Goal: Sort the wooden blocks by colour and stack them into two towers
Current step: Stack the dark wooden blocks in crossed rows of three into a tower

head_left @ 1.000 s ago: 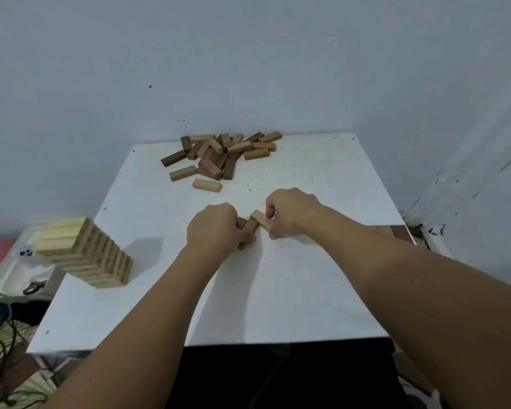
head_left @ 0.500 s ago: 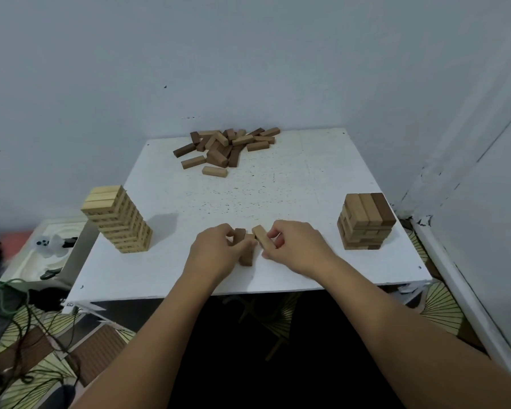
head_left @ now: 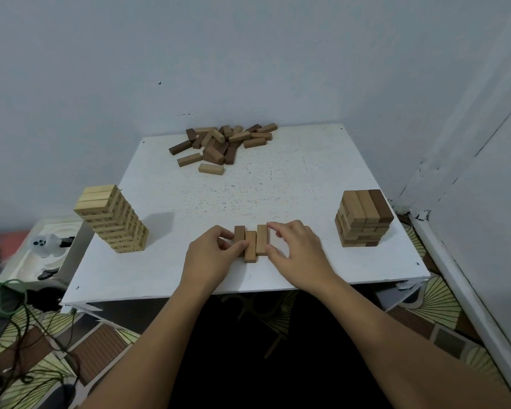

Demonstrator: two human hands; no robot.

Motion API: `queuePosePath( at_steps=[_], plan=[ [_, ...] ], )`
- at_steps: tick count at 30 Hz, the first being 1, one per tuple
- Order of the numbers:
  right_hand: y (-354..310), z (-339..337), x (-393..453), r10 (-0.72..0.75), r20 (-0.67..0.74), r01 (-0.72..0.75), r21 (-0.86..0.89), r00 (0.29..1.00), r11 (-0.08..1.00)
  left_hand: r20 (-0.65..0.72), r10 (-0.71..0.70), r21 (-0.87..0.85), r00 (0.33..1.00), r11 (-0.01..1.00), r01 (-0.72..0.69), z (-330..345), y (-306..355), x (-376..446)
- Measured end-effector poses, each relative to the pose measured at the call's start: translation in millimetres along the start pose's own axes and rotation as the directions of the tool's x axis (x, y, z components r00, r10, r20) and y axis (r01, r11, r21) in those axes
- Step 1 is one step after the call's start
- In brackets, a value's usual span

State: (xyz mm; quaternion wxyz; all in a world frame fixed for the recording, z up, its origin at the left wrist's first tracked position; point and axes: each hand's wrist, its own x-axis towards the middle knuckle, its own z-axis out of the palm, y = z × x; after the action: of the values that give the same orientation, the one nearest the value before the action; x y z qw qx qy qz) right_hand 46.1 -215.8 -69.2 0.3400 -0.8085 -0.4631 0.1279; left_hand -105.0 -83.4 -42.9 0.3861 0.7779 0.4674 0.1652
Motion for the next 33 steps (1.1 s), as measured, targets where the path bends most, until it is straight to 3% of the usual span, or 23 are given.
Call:
queuePosePath(
  at_steps=[7, 12, 19, 22, 25, 27, 33],
  plan=[
    [0, -2, 2, 0.021, 0.019, -0.021, -0.025, 1.000, 0.999, 0.045, 0.054, 0.007, 0.998, 0.999, -0.054, 0, -1, 0],
    [2, 0, 1, 0.037, -0.005, -0.037, 0.001, 0.999, 0.999, 0.290, 0.188, -0.007, 0.938, 0.981, -0.194, -5, -11, 2],
    [2, -4, 3, 0.071, -0.003, -0.070, 0.082, 0.997, 0.994, 0.208, 0.114, 0.113, 0.972, 0.984, -0.139, 8, -3, -1],
    [3, -2, 2, 0.081, -0.049, -0.077, 0.086, 0.996, 0.993, 0.294, 0.096, 0.227, 0.951, 0.959, -0.167, 1, 8, 7],
    [2, 0, 1, 0.085, -0.059, -0.082, 0.051, 0.995, 0.995, 0.392, 0.115, 0.148, 0.913, 0.971, -0.186, -7, 11, 20],
    [3, 1, 2, 0.081, -0.054, -0.080, 0.010, 0.995, 0.997, 0.370, 0.143, 0.090, 0.918, 0.978, -0.188, -9, 7, 24],
    [3, 3, 2, 0.072, -0.009, -0.072, -0.085, 0.997, 0.994, 0.045, 0.189, 0.040, 0.981, 0.981, -0.191, -5, -27, 5]
  ],
)
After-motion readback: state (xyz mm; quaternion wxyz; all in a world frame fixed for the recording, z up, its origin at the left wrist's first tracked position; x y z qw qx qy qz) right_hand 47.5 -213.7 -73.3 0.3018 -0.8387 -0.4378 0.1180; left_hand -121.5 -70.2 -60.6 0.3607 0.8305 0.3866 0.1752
